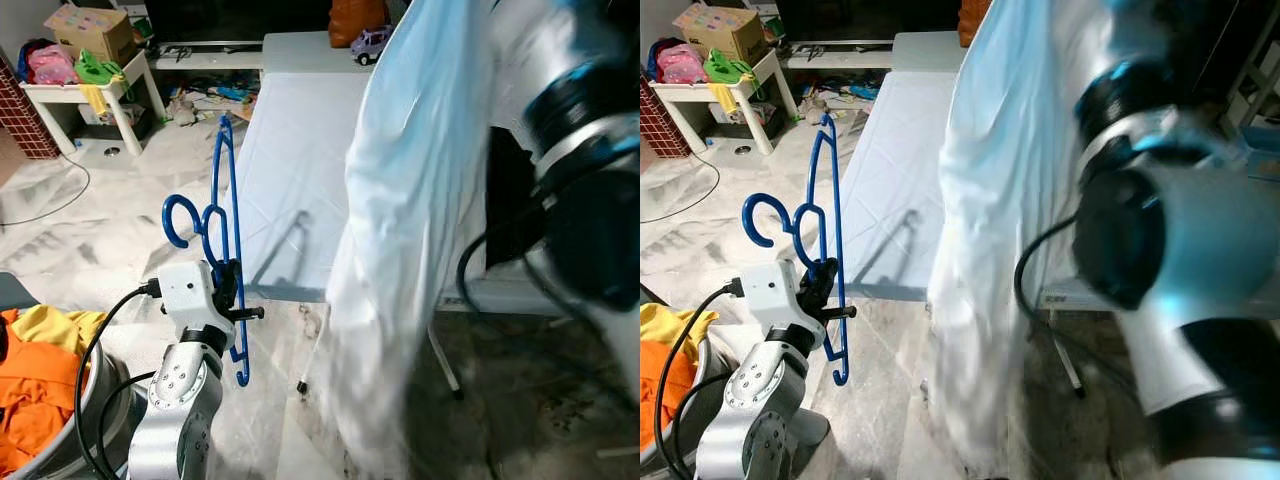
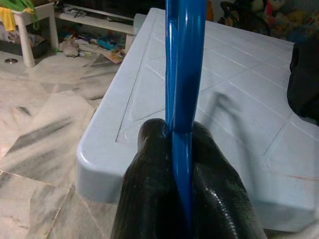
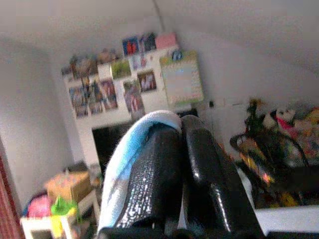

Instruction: Hang hanger

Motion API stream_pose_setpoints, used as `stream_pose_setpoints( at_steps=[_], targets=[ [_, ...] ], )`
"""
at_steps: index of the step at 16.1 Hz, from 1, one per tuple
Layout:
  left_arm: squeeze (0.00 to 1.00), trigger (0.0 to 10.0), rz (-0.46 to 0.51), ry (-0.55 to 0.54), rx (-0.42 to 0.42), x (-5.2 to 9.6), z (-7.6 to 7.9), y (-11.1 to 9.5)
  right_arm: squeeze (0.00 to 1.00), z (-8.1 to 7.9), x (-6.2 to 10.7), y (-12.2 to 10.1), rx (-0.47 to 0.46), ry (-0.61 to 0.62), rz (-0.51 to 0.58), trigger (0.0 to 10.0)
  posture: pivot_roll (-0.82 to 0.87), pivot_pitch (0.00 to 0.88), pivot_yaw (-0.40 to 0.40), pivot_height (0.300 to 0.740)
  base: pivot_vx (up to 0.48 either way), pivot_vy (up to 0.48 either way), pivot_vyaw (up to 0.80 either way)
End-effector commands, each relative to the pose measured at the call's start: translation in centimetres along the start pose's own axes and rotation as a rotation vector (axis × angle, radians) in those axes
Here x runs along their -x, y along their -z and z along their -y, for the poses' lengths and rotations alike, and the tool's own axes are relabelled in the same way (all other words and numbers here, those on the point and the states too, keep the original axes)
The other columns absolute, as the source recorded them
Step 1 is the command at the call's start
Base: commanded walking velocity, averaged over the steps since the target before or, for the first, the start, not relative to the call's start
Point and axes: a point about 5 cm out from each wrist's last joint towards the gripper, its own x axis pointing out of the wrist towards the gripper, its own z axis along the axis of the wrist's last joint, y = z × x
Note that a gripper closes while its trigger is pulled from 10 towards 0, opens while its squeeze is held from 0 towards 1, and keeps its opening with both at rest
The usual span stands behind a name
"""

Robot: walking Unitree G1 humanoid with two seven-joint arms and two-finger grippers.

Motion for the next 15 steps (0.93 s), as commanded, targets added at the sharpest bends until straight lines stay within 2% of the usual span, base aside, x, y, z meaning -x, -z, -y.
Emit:
stream_pose_setpoints(
  at_steps=[1, 2, 3, 4, 5, 6, 8, 10, 15],
  targets=[
    [0.00, 10.0, 0.023, -0.015, -0.003, 0.3, 0.0, -0.3, 0.00, -1.0, -0.6, -5.7, 0.005, -0.042, 0.207, 10.0, 0.06, 0.000, -0.033, 0.740, 0.000, 0.000, 0.00],
    [0.00, 10.0, 0.026, -0.016, -0.004, 0.3, 0.0, -0.4, 0.00, -0.9, -0.6, -5.9, 0.021, -0.046, 0.218, 10.0, 0.06, 0.000, -0.036, 0.740, 0.000, 0.000, 0.00],
    [0.00, 10.0, 0.046, -0.037, -0.006, 0.3, -0.1, -0.6, 0.00, -0.7, -0.5, -4.9, 0.111, -0.062, 0.206, 10.0, 0.06, 0.000, -0.037, 0.740, 0.000, 0.000, 0.00],
    [0.00, 10.0, 0.046, -0.039, -0.005, 0.3, -0.1, -0.6, 0.00, -0.6, -0.4, -4.2, 0.143, -0.070, 0.188, 10.0, 0.06, 0.000, -0.037, 0.740, 0.000, 0.000, 0.00],
    [0.00, 10.0, 0.046, -0.031, -0.009, 0.2, 0.1, -0.6, 0.00, 0.0, 0.3, -0.4, 0.229, -0.097, 0.082, 10.0, 0.05, 0.000, -0.034, 0.740, 0.000, 0.000, 0.00],
    [0.00, 10.0, 0.048, -0.026, -0.013, 0.2, 0.1, -0.6, 0.00, 0.2, 0.5, 0.7, 0.248, -0.104, 0.050, 10.0, 0.06, 0.000, -0.034, 0.740, 0.000, 0.000, 0.00],
    [0.00, 10.0, 0.053, -0.017, -0.022, 0.1, 0.3, -0.7, 0.00, 1.1, 2.2, 5.8, 0.332, -0.161, -0.095, 10.0, 0.06, 0.000, -0.031, 0.740, 0.000, 0.000, 0.00],
    [0.00, 10.0, 0.050, -0.019, -0.022, 0.1, 0.2, -0.6, 0.00, 1.4, 4.1, 10.1, 0.408, -0.257, -0.229, 10.0, 0.06, 0.000, -0.029, 0.740, 0.000, 0.000, 0.00],
    [0.00, 10.0, 0.049, -0.019, -0.019, 0.1, 0.2, -0.5, 0.00, 1.0, 6.7, 14.1, 0.408, -0.436, -0.352, 10.0, 0.05, 0.000, -0.029, 0.740, 0.000, 0.000, 0.00]
  ],
)
